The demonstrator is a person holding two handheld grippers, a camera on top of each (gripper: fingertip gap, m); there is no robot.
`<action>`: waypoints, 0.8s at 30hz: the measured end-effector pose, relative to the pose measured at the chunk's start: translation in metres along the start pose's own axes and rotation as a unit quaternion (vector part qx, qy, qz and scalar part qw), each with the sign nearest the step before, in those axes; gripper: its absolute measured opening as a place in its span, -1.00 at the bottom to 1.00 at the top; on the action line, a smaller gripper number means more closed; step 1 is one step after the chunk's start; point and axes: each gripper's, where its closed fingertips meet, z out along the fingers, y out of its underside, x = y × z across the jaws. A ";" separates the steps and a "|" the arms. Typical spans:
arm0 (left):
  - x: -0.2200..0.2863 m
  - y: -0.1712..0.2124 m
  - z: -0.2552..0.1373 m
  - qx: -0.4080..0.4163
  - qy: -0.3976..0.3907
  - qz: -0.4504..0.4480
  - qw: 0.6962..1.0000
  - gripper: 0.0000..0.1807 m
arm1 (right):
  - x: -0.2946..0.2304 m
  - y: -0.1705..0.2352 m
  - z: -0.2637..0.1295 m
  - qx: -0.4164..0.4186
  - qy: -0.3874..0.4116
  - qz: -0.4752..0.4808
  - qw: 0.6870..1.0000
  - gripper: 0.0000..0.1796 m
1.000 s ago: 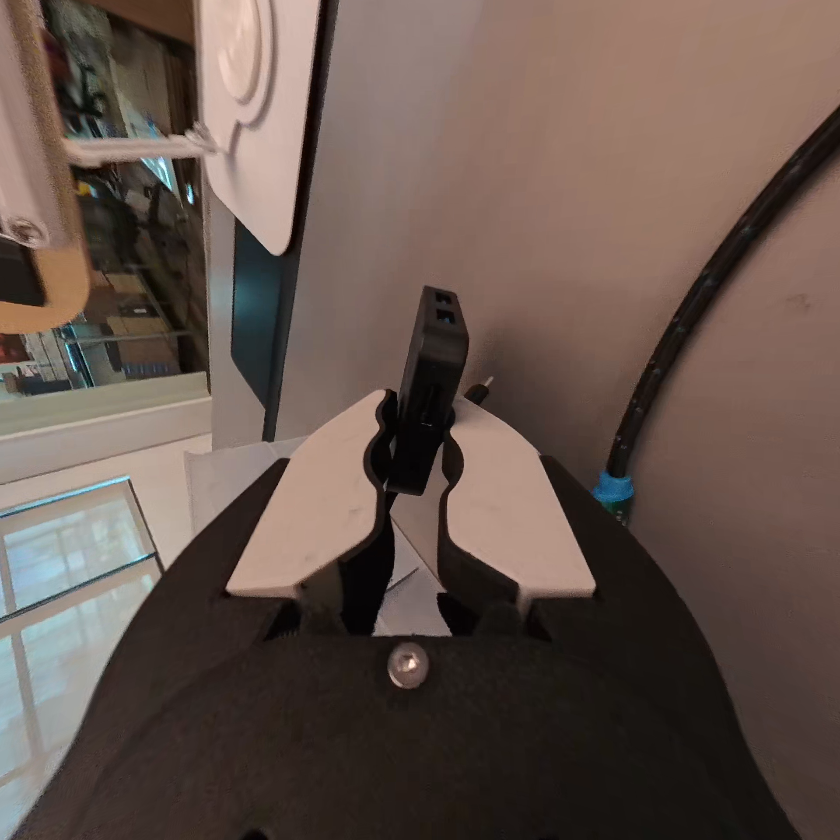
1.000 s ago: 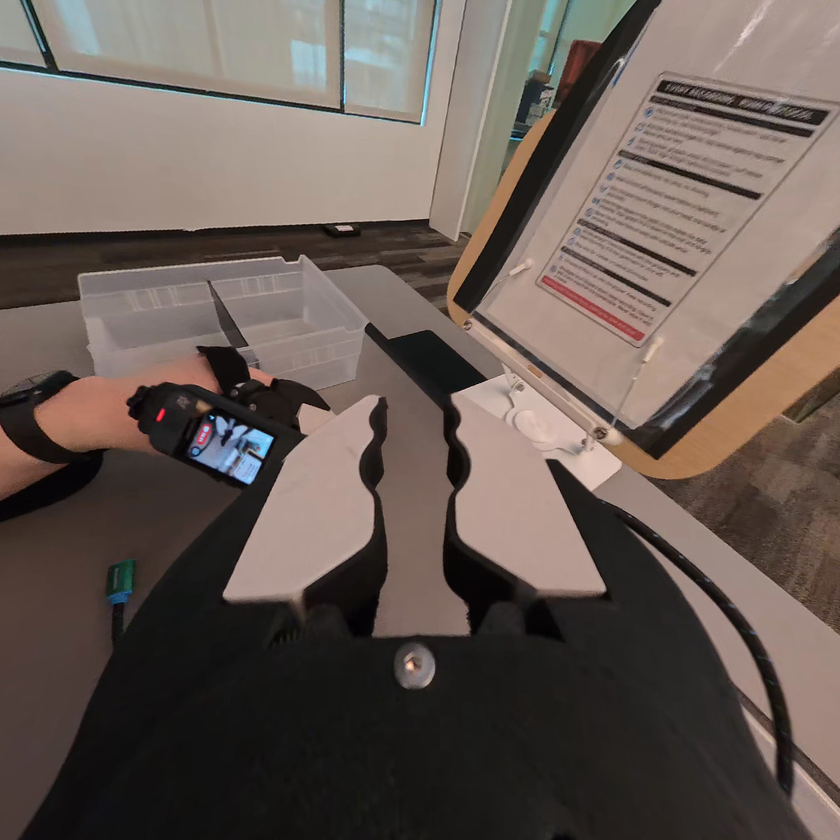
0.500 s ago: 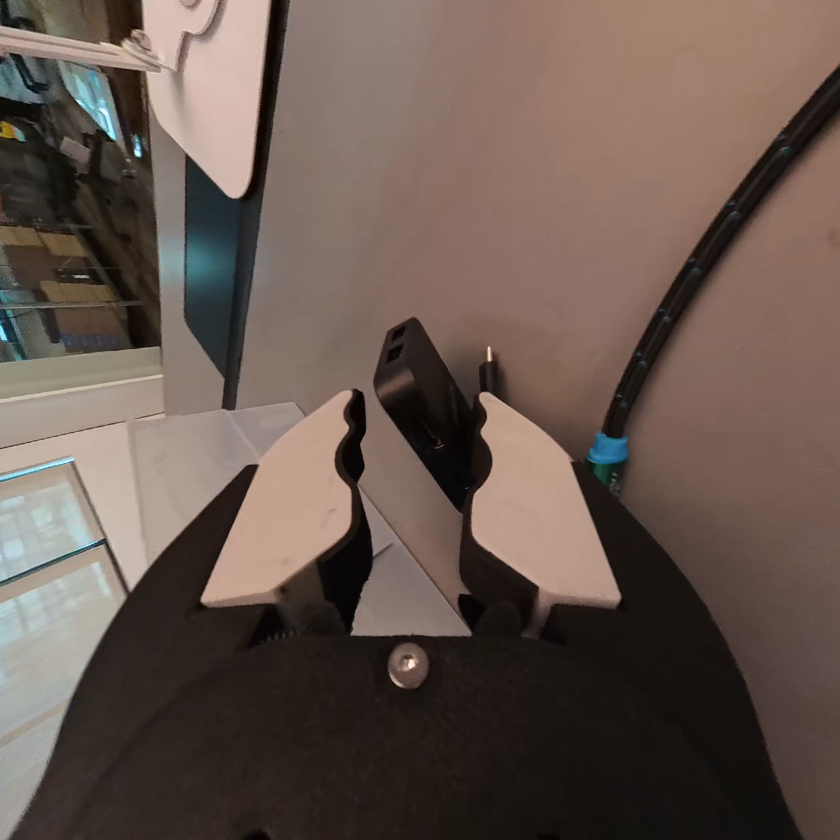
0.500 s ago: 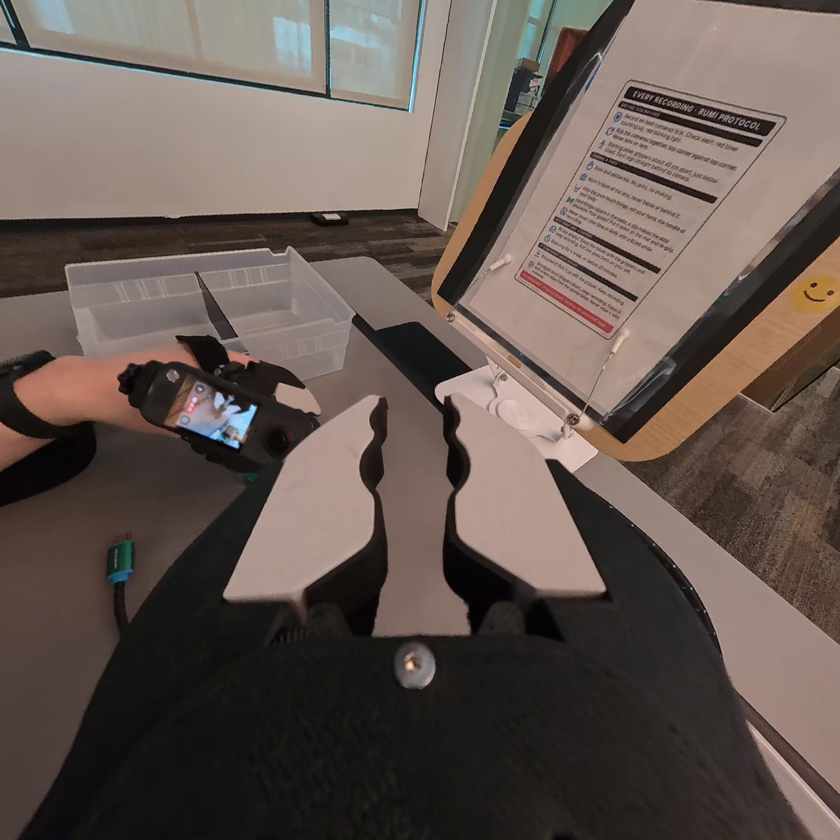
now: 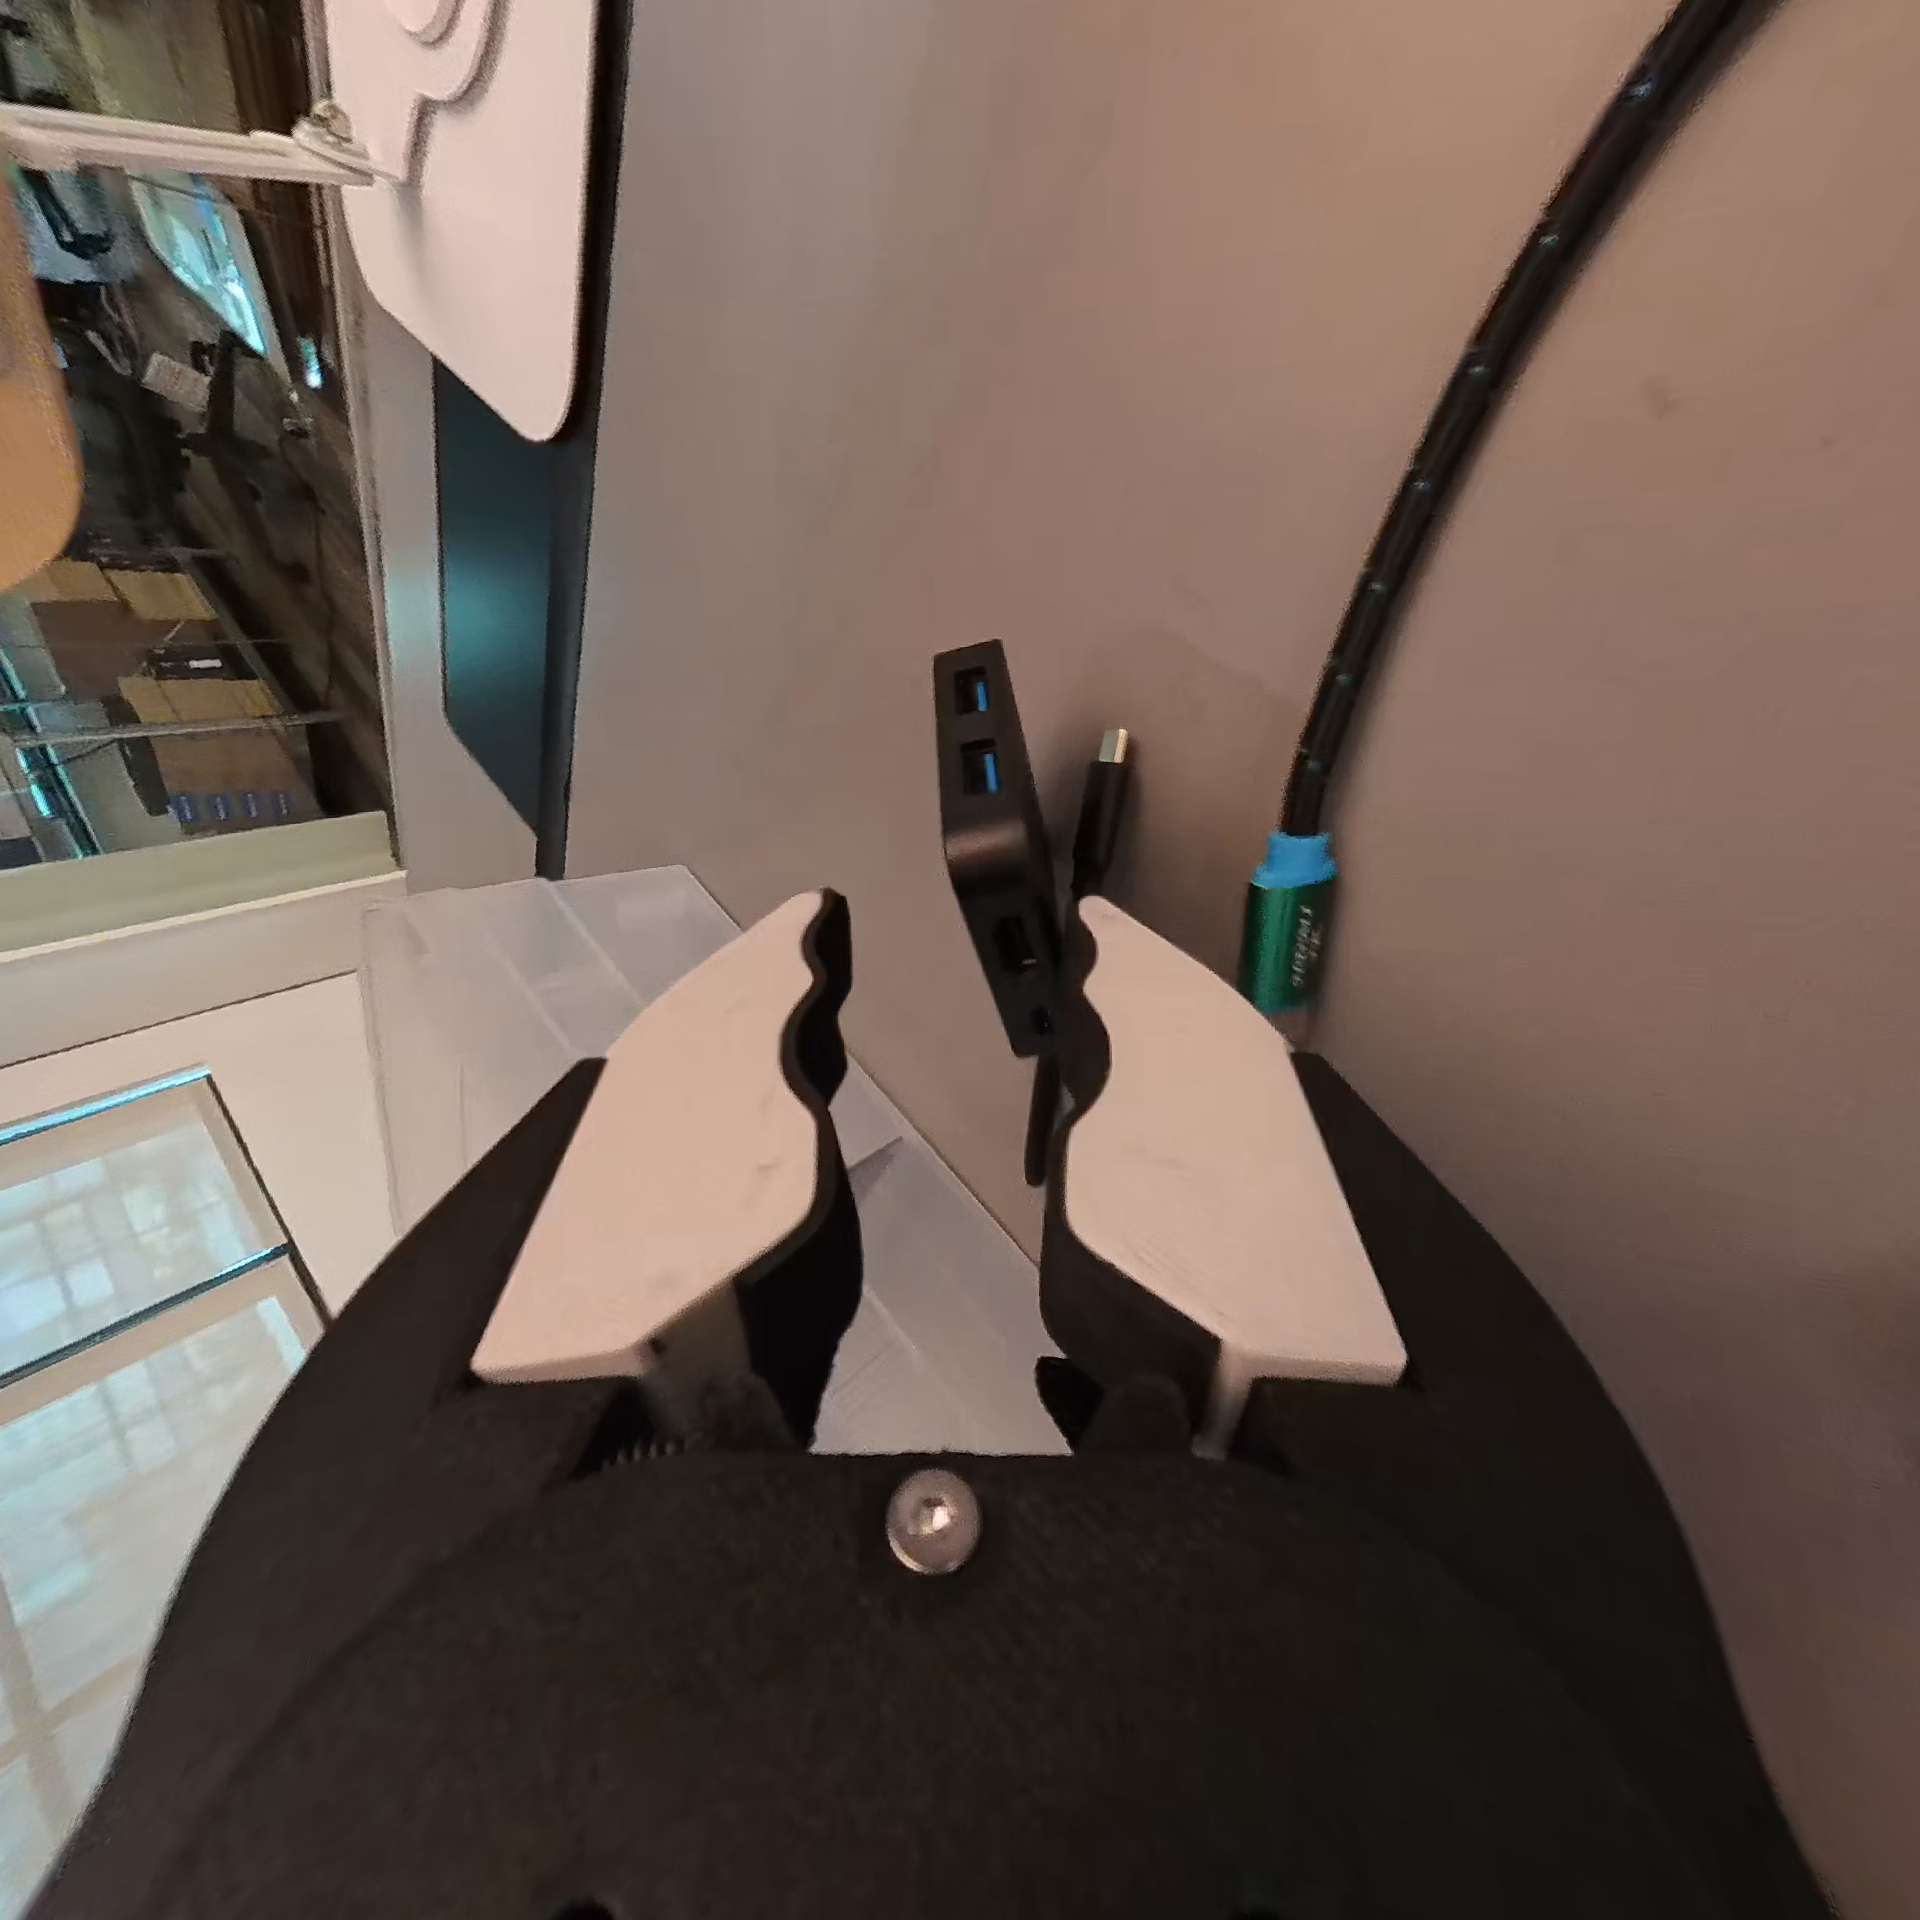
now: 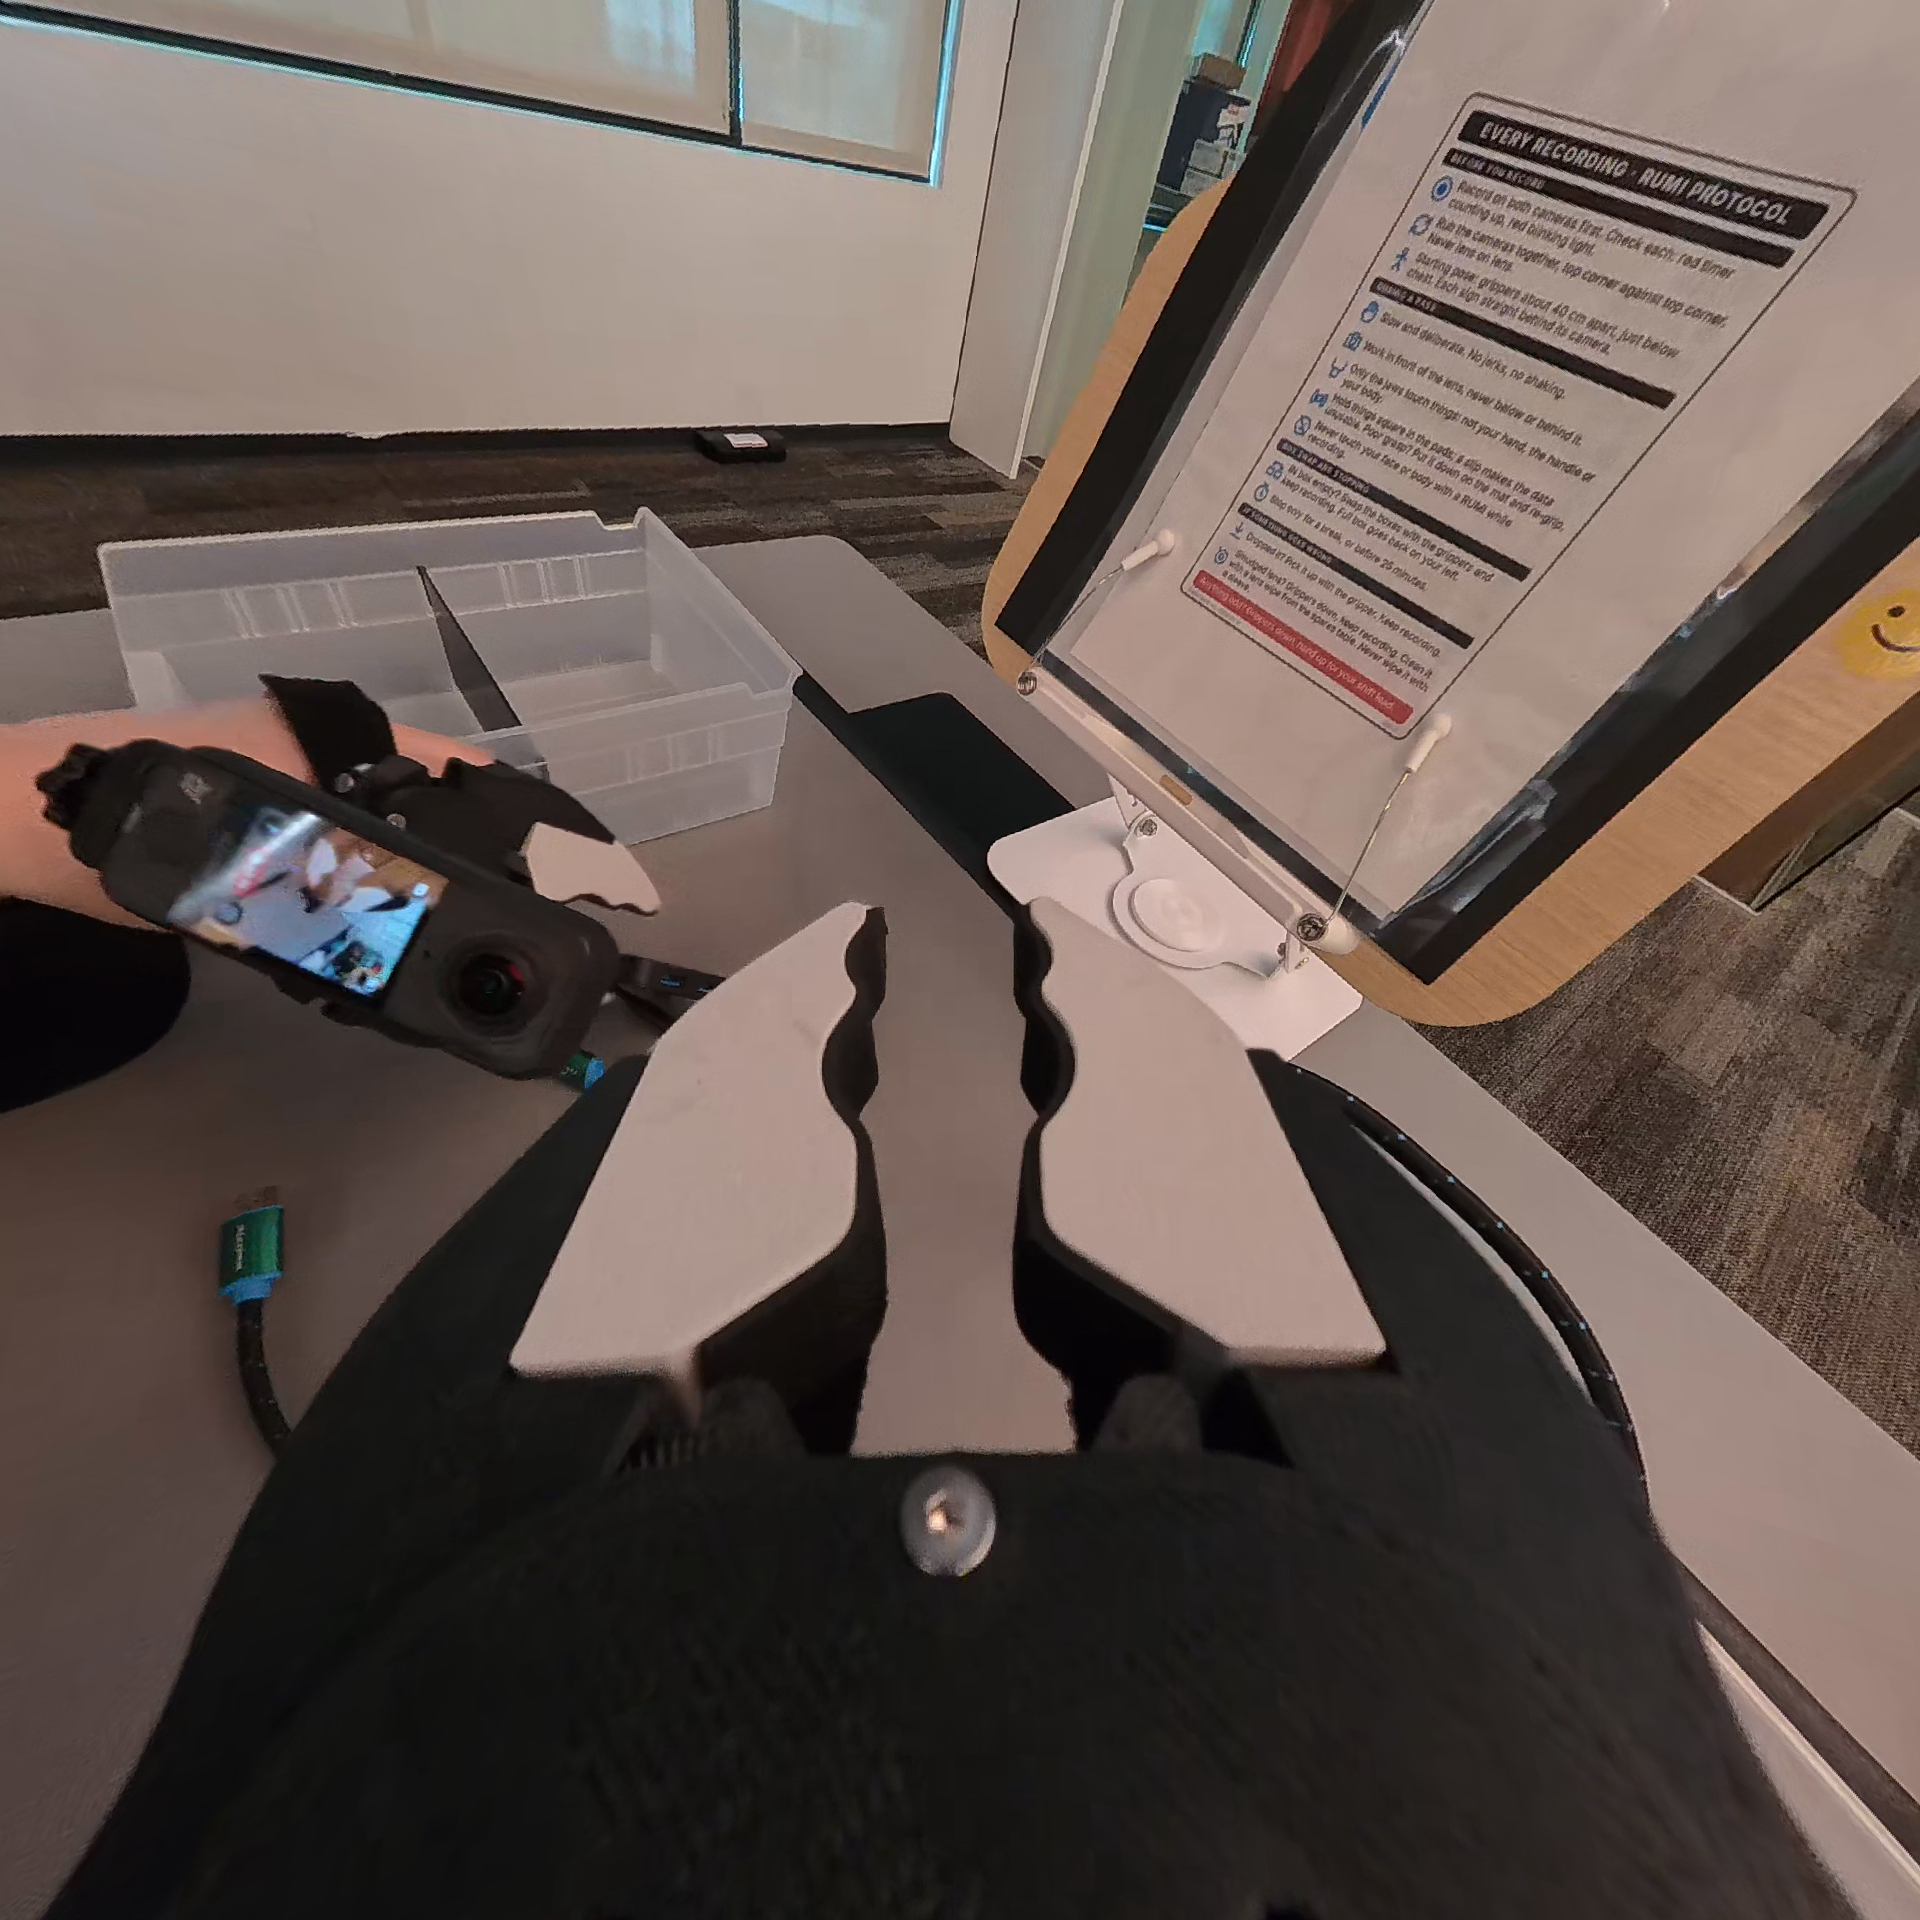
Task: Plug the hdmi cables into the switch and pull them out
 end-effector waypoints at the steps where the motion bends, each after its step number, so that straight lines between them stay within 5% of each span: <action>1: 0.003 -0.001 -0.003 0.003 0.009 0.005 1.000 -0.60 | 0.000 0.000 0.000 -0.001 -0.001 0.000 1.000 -0.73; 6: 0.012 -0.009 -0.001 0.025 0.023 0.012 0.999 -0.83 | 0.000 0.002 0.000 -0.005 0.000 -0.002 1.000 -0.73; 11: 0.006 -0.027 0.021 0.050 -0.017 -0.019 0.998 -0.83 | -0.003 0.004 0.003 -0.009 -0.002 -0.004 1.000 -0.73; 18: 0.002 -0.038 0.038 0.073 -0.011 -0.084 0.994 -0.46 | -0.004 0.014 0.008 -0.035 -0.001 -0.020 0.999 -0.74; 24: -0.013 -0.026 0.005 0.095 0.070 -0.163 0.980 -0.36 | -0.003 0.014 0.005 -0.035 -0.003 -0.023 0.999 -0.74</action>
